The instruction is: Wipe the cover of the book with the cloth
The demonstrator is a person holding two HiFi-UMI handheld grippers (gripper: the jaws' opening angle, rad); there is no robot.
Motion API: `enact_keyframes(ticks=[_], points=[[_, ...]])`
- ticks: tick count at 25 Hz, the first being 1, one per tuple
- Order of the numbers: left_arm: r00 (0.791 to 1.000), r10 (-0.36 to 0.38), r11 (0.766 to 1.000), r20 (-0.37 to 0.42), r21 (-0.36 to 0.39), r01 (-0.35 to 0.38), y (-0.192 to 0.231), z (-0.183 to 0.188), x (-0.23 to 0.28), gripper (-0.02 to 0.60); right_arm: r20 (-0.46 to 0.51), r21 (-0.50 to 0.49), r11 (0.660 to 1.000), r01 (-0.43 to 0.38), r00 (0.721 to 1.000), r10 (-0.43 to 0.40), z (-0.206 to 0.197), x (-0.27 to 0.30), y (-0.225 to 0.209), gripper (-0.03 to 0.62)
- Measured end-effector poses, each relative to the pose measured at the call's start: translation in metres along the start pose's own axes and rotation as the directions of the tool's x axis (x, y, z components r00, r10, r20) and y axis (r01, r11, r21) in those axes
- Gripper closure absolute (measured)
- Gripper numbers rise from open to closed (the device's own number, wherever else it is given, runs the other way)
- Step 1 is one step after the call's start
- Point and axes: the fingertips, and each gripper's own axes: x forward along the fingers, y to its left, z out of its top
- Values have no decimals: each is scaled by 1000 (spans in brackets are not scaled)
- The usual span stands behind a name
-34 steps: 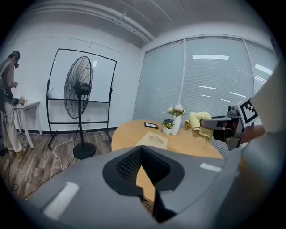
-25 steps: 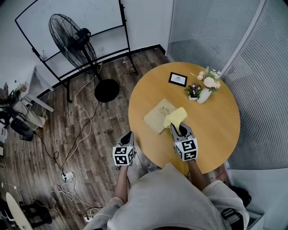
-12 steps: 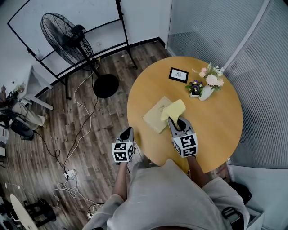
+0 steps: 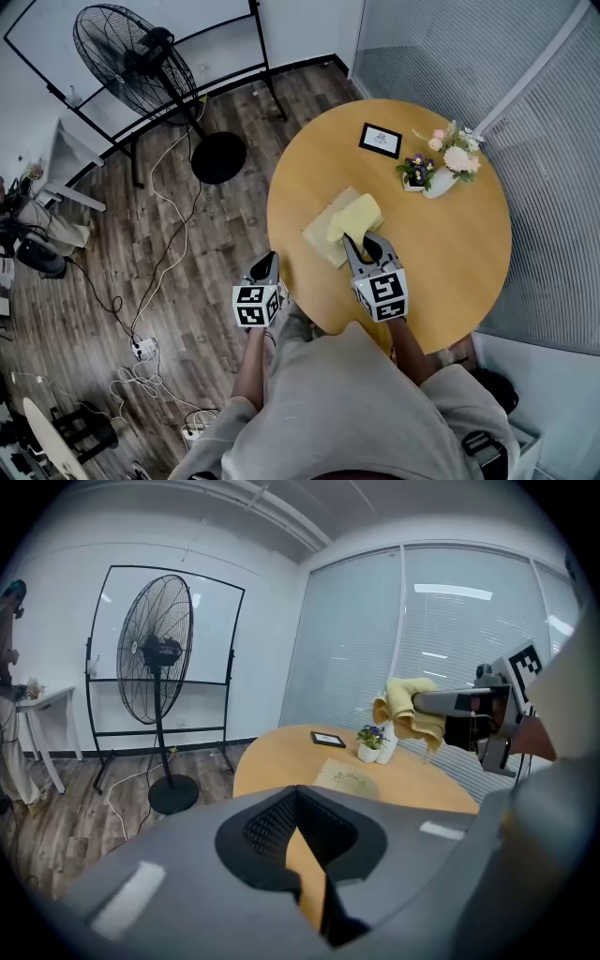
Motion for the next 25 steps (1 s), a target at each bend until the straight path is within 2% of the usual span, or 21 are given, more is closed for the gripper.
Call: enact_keyframes(ticks=[12,25], points=[[995,-80,997,-54,1,80,15,-1,36,571,-48,-14,999,-34,998,33,3,51,22,528],[997,-47,998,-68,-36,45,36,-10,38,571,-147,-14,994,-111,983,107,-30,95,37,528]])
